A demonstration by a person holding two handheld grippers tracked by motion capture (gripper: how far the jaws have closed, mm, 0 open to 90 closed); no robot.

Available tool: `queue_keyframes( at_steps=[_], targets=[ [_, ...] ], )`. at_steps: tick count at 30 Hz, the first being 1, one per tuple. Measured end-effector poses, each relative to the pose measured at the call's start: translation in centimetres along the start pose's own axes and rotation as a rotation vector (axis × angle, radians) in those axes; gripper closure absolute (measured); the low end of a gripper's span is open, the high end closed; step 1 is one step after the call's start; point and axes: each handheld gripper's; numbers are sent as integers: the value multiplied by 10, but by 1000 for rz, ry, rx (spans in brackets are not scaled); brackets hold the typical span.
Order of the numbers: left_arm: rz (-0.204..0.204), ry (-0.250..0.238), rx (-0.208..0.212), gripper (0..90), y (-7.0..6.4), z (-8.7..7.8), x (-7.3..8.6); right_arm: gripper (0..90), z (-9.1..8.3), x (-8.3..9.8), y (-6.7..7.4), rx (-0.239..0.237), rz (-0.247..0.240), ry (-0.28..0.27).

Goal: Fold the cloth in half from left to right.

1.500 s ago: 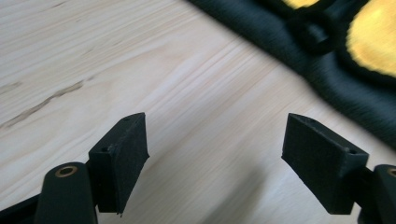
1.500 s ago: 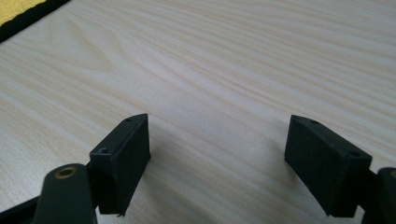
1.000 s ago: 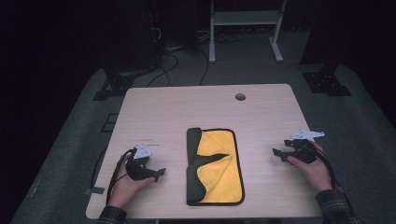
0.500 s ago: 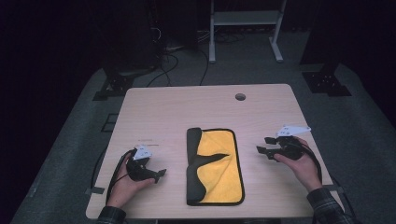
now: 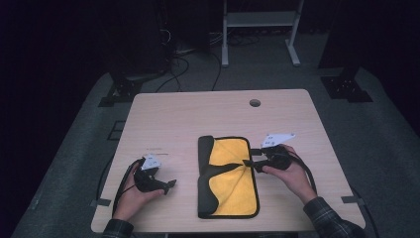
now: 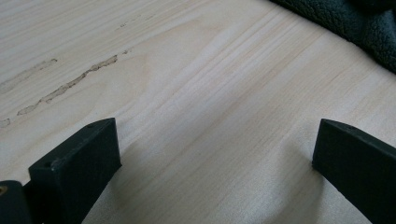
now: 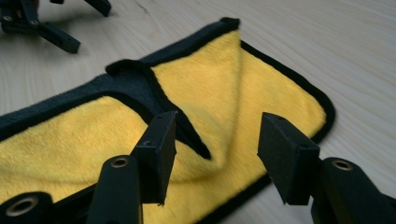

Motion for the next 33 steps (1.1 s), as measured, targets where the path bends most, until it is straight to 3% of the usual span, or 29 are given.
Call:
queue_keyframes(
  at_steps=[8,23,33],
  targets=[
    [-1,-2,-1,0,0,0,0,469,30,-21,12,-57,-39,-8],
    [-5,-4,-1,0,0,0,0,504,77,-45,21,-123,-60,-7],
    [-2,-1,-2,0,0,0,0,497,107,-44,35,-141,-122,81]
  ],
)
Point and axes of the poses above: each handheld gripper's, and its own axes: z roughly forward along the jaws, x roughly out of its underside, y roughly to its left, and after that the axes turned 13 degrees about -z, right-handed
